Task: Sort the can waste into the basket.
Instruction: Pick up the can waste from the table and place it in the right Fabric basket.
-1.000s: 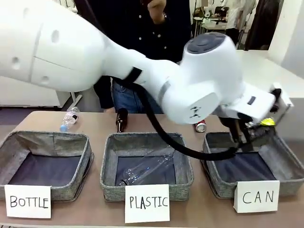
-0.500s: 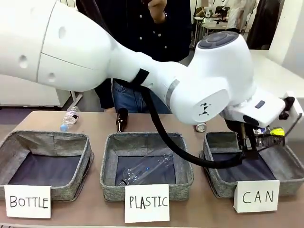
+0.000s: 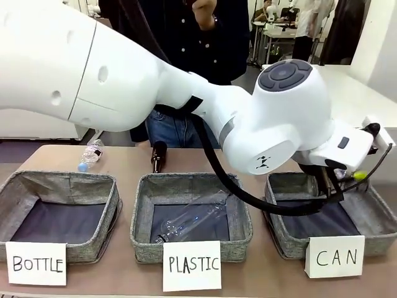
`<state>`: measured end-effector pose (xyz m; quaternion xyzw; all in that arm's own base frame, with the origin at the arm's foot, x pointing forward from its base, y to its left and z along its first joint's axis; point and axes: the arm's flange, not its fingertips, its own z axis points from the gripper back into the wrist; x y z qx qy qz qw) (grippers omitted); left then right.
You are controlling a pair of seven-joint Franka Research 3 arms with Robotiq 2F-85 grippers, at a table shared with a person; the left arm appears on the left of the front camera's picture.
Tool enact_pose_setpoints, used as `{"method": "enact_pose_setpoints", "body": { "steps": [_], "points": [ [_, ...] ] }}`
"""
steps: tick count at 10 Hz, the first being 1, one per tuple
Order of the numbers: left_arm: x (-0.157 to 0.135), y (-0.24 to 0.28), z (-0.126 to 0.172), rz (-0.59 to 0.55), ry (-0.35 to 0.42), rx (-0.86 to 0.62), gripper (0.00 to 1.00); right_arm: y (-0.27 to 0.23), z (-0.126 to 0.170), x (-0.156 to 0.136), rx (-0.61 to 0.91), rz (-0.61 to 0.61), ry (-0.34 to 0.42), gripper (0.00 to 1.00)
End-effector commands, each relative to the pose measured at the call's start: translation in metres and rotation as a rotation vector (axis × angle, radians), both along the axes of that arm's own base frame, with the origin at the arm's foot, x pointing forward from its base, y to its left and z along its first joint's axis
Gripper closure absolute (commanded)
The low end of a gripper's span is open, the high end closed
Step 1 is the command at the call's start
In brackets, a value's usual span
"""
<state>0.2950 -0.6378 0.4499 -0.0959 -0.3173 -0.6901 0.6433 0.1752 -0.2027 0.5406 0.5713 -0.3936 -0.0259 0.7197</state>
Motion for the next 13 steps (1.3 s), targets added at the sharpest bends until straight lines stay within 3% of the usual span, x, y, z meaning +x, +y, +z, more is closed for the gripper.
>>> {"method": "enact_pose_setpoints", "body": {
  "steps": [1, 4, 6, 8, 10, 13],
  "points": [
    [-0.008, 0.007, -0.003, -0.002, -0.015, 0.037, 0.0, 0.0, 0.003, 0.0, 0.005, -0.001, -0.019, 0.0],
    [0.001, 0.026, 0.008, -0.103, 0.04, 0.111, 0.0, 0.0, 0.003, 0.0, 0.005, -0.001, -0.019, 0.0],
    [0.006, 0.041, 0.019, -0.097, 0.085, 0.164, 0.0, 0.0, 0.003, 0.0, 0.005, -0.001, -0.019, 0.0],
    [0.011, 0.077, 0.032, 0.013, 0.121, 0.202, 0.0, 0.005, 0.01, 0.005, -0.053, 0.034, -0.017, 0.0],
    [0.014, 0.151, 0.029, 0.138, 0.214, 0.182, 0.0, 0.03, 0.035, 0.034, -0.124, 0.183, -0.046, 0.0],
    [0.019, 0.272, 0.047, 0.284, 0.297, 0.125, 0.0, 0.113, 0.045, 0.086, -0.183, 0.293, -0.029, 0.0]
  ]
}}
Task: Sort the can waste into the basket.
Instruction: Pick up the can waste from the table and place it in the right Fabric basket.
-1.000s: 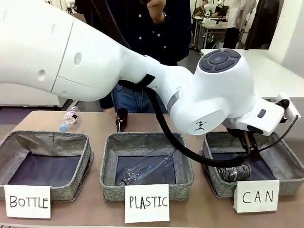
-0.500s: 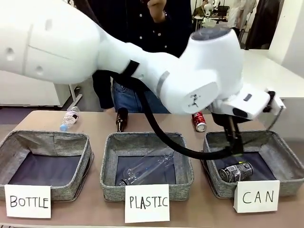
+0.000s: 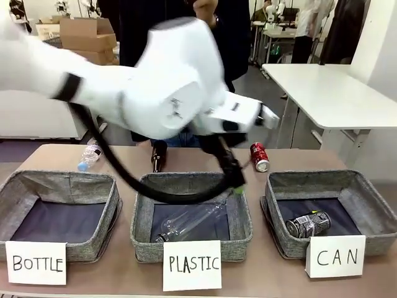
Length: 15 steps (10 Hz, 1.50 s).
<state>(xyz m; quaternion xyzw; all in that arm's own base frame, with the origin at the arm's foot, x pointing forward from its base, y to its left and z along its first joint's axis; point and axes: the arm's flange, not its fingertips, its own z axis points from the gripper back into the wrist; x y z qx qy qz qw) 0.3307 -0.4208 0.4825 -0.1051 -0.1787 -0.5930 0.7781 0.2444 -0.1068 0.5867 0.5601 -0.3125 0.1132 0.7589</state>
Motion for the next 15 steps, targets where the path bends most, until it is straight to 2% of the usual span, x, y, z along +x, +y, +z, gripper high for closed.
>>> {"method": "enact_pose_setpoints", "body": {
  "steps": [1, 3, 4, 5, 6, 7, 8, 9, 10, 11, 12, 15],
  "points": [
    [-0.012, 0.097, 0.026, 0.024, 0.055, -0.052, 0.0, 0.047, -0.003, 0.032, -0.015, 0.038, -0.009, 0.0],
    [0.001, 0.187, 0.055, 0.108, 0.145, -0.149, 0.0, 0.098, -0.014, 0.054, -0.05, 0.099, 0.024, 0.0],
    [0.004, 0.243, 0.066, 0.218, 0.185, -0.21, 0.0, 0.114, -0.024, 0.062, -0.046, 0.133, 0.053, 0.0],
    [0.002, 0.292, 0.07, 0.303, 0.302, -0.262, 0.0, 0.124, -0.033, 0.064, -0.065, 0.15, 0.073, 0.0],
    [-0.007, 0.337, 0.073, 0.401, 0.476, -0.423, 0.0, 0.128, -0.039, 0.063, -0.095, 0.162, 0.083, 0.0],
    [-0.016, 0.377, 0.076, 0.461, 0.709, -0.6, 0.0, 0.129, -0.045, 0.061, -0.105, 0.184, 0.106, 0.0],
    [-0.032, 0.42, 0.07, 0.408, 0.8, -0.831, 0.0, 0.13, -0.049, 0.061, -0.122, 0.184, 0.126, 0.0],
    [-0.042, 0.453, 0.06, 0.34, 0.74, -1.044, 0.0, 0.129, -0.048, 0.064, -0.125, 0.142, 0.12, 0.0],
    [-0.039, 0.471, 0.045, 0.33, 0.644, -1.091, 0.0, 0.126, -0.045, 0.071, -0.166, 0.05, 0.083, 0.0],
    [-0.021, 0.474, 0.026, 0.387, 0.564, -0.973, 0.0, 0.131, -0.05, 0.063, -0.116, 0.177, 0.109, 0.0],
    [-0.047, 0.469, 0.066, 0.313, 0.681, -0.841, 0.0, 0.131, -0.05, 0.063, -0.116, 0.177, 0.109, 0.0],
    [-0.047, 0.469, 0.066, 0.313, 0.681, -0.841, 0.0, 0.131, -0.05, 0.063, -0.116, 0.177, 0.109, 0.0]
  ]
}}
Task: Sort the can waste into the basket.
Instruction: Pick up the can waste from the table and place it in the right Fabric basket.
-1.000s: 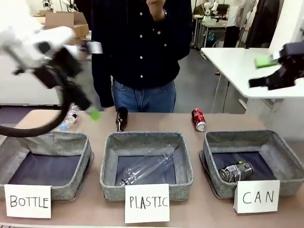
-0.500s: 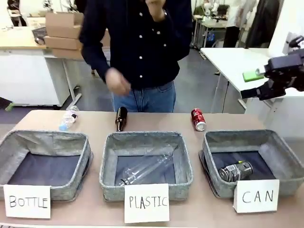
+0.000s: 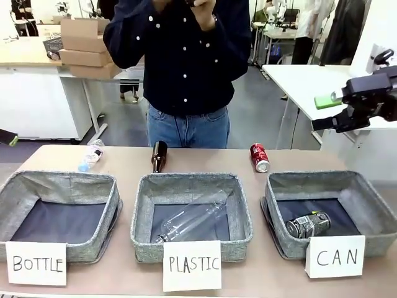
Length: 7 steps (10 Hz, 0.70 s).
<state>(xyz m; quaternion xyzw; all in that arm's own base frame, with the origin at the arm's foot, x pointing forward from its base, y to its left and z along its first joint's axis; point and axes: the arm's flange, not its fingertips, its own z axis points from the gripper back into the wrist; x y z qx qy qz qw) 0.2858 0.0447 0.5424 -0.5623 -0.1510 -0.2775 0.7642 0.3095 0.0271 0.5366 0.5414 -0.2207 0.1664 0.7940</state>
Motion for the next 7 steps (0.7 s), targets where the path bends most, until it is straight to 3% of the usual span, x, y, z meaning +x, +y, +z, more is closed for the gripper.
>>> {"method": "enact_pose_setpoints", "body": {
  "steps": [1, 5, 6, 7],
  "points": [
    [-0.002, 0.004, 0.006, -0.006, -0.005, -0.005, 0.0, -0.003, 0.0, -0.002, 0.006, 0.012, 0.013, 0.0],
    [-0.002, 0.004, 0.006, -0.006, -0.005, -0.005, 0.0, -0.001, 0.0, 0.0, 0.003, 0.0, 0.0, 0.0],
    [-0.002, 0.004, 0.006, -0.006, -0.005, -0.005, 0.0, 0.006, 0.008, 0.004, -0.283, -0.142, -0.108, 0.0],
    [-0.002, 0.004, 0.006, -0.006, -0.005, -0.005, 0.0, 0.03, 0.012, 0.037, -0.64, -0.292, -0.218, 0.0]
  ]
}}
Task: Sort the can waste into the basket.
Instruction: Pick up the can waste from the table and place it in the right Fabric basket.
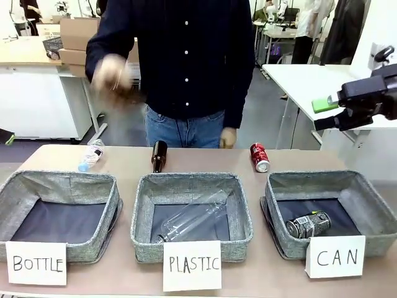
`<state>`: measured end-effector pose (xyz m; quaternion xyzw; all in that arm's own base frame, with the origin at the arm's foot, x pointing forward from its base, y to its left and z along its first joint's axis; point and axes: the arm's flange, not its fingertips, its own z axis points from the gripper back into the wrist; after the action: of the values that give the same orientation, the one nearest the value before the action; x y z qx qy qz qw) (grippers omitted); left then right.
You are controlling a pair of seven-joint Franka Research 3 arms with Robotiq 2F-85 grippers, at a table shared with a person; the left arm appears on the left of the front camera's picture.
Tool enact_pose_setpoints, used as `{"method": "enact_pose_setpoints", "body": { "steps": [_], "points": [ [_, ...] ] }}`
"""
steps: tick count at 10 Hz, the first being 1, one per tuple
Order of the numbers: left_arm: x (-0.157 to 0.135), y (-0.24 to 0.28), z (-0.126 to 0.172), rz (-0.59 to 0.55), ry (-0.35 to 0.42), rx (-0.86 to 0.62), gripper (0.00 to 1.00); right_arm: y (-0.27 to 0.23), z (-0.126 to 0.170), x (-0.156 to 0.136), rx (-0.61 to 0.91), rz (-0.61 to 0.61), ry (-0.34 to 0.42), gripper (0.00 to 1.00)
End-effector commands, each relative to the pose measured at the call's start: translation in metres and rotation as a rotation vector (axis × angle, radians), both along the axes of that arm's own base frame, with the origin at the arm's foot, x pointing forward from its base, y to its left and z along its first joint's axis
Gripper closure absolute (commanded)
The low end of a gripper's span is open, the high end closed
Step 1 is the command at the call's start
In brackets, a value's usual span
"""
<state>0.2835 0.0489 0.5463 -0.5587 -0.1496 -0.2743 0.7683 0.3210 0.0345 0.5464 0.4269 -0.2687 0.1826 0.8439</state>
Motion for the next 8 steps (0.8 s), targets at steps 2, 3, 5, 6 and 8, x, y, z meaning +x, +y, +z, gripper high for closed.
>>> {"method": "enact_pose_setpoints", "body": {
  "steps": [2, 3, 5, 6, 8],
  "points": [
    [0.0, 0.0, 0.002, -0.013, -0.01, -0.014, 0.0, 0.043, -0.009, 0.1, -0.821, -0.322, -0.084, 0.0],
    [0.0, 0.0, 0.002, -0.013, -0.01, -0.014, 0.0, 0.05, -0.019, 0.125, -0.884, -0.315, -0.046, 0.0],
    [0.0, 0.0, 0.002, -0.013, -0.01, -0.014, 0.0, 0.06, -0.021, 0.112, -0.785, -0.242, -0.061, 0.0],
    [0.0, 0.0, 0.002, -0.013, -0.01, -0.014, 0.0, 0.06, -0.021, 0.112, -0.625, -0.162, -0.201, 0.0],
    [0.0, 0.0, 0.002, -0.013, -0.01, -0.014, 0.0, 0.062, -0.035, 0.127, -0.729, -0.192, -0.184, 0.0]
  ]
}}
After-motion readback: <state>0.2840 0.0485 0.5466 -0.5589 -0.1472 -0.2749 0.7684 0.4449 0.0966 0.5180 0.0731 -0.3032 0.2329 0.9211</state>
